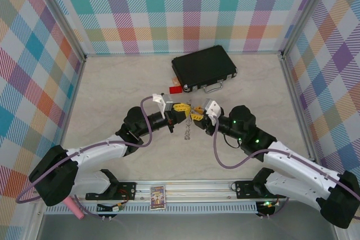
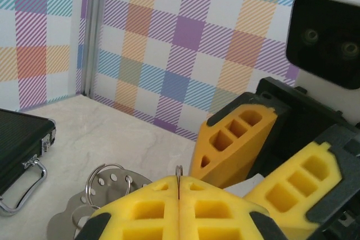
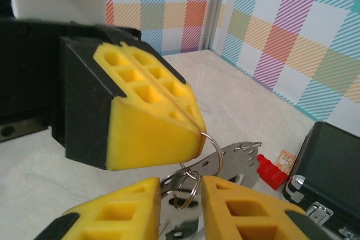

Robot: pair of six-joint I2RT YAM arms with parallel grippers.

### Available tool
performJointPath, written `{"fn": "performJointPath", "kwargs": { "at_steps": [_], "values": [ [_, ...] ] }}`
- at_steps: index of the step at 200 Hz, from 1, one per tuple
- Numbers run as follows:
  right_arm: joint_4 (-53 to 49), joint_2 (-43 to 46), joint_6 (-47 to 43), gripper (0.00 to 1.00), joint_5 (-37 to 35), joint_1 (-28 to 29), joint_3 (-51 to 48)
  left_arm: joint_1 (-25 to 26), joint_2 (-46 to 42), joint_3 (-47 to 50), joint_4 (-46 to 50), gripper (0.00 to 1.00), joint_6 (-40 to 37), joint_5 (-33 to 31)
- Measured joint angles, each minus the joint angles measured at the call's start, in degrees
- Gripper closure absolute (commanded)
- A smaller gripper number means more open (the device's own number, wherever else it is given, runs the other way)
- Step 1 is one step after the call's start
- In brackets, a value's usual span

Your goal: Put the keys on the keyring

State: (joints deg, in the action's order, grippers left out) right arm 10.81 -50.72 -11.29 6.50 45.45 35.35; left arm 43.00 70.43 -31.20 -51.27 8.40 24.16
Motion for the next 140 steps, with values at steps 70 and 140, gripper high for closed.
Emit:
{"fn": "performJointPath", "kwargs": {
  "at_steps": [70, 140],
  "values": [
    [1.84, 2.51, 13.92, 0.68, 13.25, -11.98, 0.00, 0.00, 1.95, -0.02, -1.84, 1.00, 1.25, 0.44],
    [10.10, -6.80, 26.14, 0.67, 32.28, -17.68, 0.02, 0.00, 1.97, -0.07, -2.73, 1.00, 1.70, 1.09]
  ]
}}
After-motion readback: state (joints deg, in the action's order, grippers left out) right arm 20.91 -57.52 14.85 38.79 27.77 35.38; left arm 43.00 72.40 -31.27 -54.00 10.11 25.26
